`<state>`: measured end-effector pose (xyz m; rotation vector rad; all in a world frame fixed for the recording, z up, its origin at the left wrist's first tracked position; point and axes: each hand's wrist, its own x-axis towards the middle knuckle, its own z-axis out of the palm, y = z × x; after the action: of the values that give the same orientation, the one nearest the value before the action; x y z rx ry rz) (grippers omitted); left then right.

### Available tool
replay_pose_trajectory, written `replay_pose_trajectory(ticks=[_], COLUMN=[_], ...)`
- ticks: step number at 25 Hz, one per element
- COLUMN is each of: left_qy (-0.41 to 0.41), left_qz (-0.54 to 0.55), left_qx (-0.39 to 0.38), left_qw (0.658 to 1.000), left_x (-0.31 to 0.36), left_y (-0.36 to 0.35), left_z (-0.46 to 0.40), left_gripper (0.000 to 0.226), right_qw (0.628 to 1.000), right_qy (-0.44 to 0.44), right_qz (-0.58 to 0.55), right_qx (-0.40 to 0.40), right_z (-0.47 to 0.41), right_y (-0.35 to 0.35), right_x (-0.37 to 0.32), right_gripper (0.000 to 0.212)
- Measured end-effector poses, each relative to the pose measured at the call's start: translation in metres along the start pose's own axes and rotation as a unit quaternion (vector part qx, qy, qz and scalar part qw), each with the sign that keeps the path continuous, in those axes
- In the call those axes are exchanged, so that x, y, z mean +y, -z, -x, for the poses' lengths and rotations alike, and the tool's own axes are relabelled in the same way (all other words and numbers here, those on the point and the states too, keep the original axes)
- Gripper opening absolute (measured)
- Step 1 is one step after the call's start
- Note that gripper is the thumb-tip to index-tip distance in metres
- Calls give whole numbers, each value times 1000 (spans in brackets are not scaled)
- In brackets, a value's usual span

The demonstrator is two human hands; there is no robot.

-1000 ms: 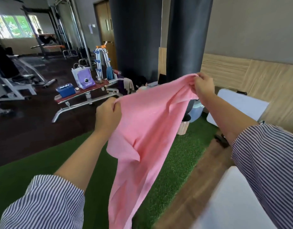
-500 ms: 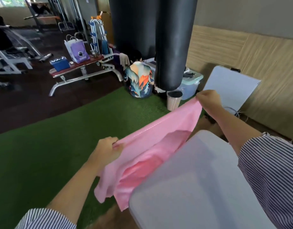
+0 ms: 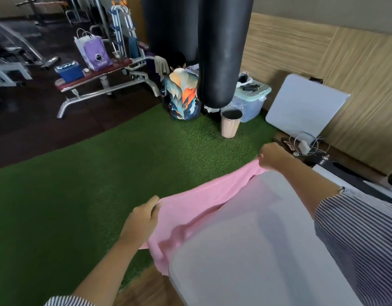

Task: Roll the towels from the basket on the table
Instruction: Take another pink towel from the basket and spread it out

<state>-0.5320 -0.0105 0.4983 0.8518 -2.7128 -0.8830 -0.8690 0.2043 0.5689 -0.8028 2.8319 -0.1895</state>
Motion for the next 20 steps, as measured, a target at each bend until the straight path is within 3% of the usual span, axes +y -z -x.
replay_pose_trajectory(ticks=[6, 15, 20], left_qy=[-32, -77, -112], left_qz=[18, 70, 108], left_qx=[22, 52, 12], left_qw=[999, 993, 988], left_x=[-19, 1, 39], left_y=[2, 2, -9], left_z=[-47, -118, -99], left_gripper=[38, 41, 44], right_qw=[999, 989, 974], right_qy=[-27, -80, -86], right_qz=[-20, -62, -93], right_qx=[39, 106, 190], right_z=[-47, -100, -77], right_y=[-24, -3, 10], right_x=[-13, -6, 40], right_gripper=[18, 20, 26])
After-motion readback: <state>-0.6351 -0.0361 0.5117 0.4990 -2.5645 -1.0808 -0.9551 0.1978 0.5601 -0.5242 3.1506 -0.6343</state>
